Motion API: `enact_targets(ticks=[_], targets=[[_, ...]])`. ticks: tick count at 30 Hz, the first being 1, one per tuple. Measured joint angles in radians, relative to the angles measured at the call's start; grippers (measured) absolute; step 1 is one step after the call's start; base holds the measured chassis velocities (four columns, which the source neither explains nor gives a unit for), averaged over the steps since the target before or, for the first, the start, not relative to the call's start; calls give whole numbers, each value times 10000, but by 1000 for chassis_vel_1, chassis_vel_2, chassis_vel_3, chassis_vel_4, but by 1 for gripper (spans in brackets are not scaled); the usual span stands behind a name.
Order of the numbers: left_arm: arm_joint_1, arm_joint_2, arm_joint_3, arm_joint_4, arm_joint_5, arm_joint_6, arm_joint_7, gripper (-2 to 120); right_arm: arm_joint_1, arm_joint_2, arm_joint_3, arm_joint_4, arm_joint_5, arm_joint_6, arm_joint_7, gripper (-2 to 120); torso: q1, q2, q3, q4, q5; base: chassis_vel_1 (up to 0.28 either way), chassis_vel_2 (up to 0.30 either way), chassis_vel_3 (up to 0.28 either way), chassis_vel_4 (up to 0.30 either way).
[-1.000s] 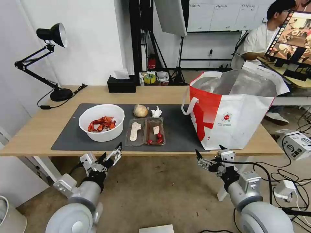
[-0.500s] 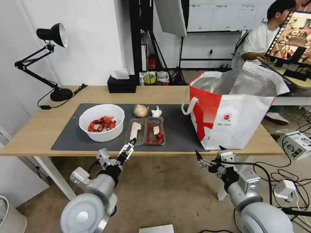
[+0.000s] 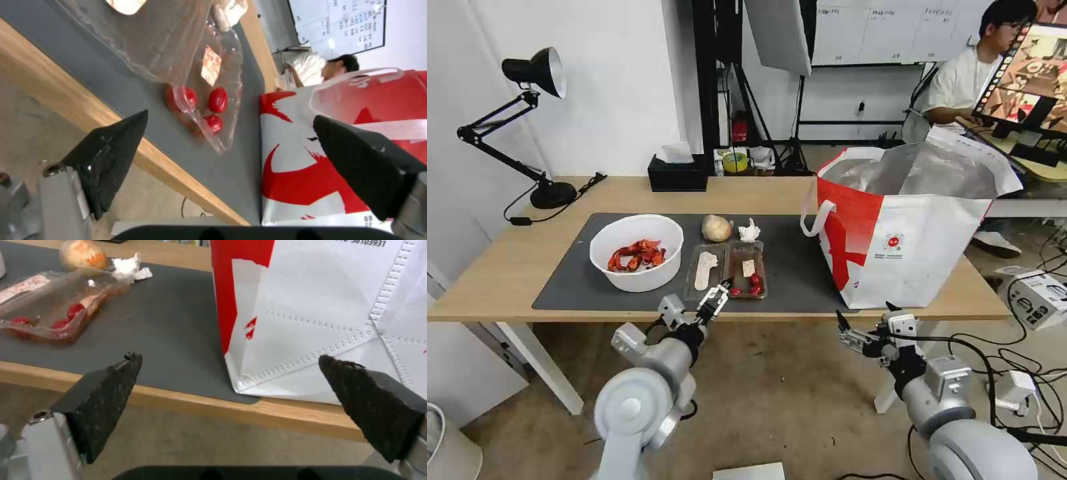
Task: Pick up the trash from the table and place it into the takeout bag.
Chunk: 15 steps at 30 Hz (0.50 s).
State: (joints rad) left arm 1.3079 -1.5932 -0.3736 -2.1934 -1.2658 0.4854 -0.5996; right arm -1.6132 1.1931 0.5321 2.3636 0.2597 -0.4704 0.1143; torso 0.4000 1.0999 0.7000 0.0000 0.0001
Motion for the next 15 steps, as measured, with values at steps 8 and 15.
enact_targets(ticks=[8, 15], targets=[[-369, 4, -9, 412, 27, -41, -49, 100, 4, 148, -44, -95, -99, 1, 6, 100, 0, 0, 0, 0, -1, 0, 0, 0, 0], [-522, 9, 10, 671, 57, -51, -44, 100, 20, 186, -52, -160, -138, 11, 8, 100, 0, 1, 0, 0, -1, 0, 0, 0, 0]])
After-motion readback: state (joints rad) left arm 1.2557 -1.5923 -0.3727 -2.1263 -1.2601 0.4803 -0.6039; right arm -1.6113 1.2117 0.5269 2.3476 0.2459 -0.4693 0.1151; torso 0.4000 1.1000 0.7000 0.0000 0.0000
